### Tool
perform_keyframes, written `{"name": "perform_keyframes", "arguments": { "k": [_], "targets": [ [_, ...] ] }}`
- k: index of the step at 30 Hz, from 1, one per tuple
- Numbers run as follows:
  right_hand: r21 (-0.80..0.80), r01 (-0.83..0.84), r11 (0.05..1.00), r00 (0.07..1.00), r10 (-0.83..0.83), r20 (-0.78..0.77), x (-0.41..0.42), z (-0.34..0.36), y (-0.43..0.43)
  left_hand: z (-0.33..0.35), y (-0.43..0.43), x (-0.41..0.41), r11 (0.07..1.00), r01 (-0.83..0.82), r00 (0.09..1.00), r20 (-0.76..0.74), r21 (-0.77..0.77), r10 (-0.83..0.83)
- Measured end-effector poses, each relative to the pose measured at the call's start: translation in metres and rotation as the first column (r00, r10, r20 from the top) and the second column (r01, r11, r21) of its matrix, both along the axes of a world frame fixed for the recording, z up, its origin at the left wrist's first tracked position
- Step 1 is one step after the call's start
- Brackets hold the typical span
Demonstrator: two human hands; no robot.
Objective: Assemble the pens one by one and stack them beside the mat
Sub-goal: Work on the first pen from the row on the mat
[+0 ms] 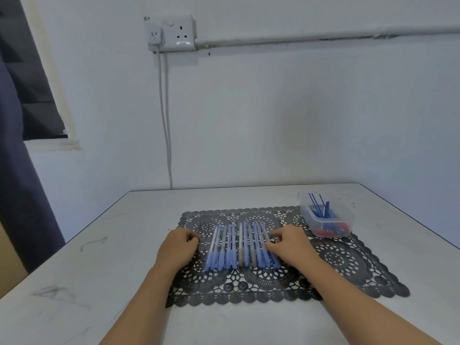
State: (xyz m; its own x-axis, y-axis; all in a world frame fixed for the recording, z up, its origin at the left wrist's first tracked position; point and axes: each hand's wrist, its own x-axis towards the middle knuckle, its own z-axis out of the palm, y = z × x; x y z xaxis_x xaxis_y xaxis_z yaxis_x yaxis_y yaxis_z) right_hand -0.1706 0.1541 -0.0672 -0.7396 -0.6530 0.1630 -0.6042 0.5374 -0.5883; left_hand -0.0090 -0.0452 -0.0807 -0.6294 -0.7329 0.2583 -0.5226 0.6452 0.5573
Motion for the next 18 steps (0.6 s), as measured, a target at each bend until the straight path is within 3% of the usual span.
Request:
{"name": "perform_keyframes", "arguments": {
  "k": [5, 8, 11, 14, 18],
  "targets": [
    [0.114, 0.066, 0.991, 0.997, -0.061, -0.045, -0.002, 0.003, 0.0, 0.003, 0.009, -0.002, 0.999, -0.01, 1.0, 0.005, -0.037, 0.011],
    [0.062, 0.08, 0.995, 0.996, -0.077, -0.051, -0.005, 0.006, 0.004, 0.004, 0.015, -0.004, 0.998, -0.018, 0.995, -0.097, -0.059, 0.012],
    [-0.172, 0.058, 0.983, 0.994, -0.04, 0.104, -0.007, 0.014, 0.008, 0.011, 0.028, -0.005, 0.994, 0.043, 0.974, -0.218, -0.105, -0.066],
    [-0.457, 0.076, 0.886, 0.947, 0.079, 0.31, -0.004, 0.023, 0.009, 0.021, 0.046, -0.004, 0.974, 0.136, 0.948, -0.262, -0.181, -0.181],
    [-0.659, 0.083, 0.748, 0.893, 0.238, 0.382, 0.013, 0.031, 0.007, 0.027, 0.073, -0.004, 0.919, 0.288, 0.904, -0.24, -0.27, -0.354]
  ]
}}
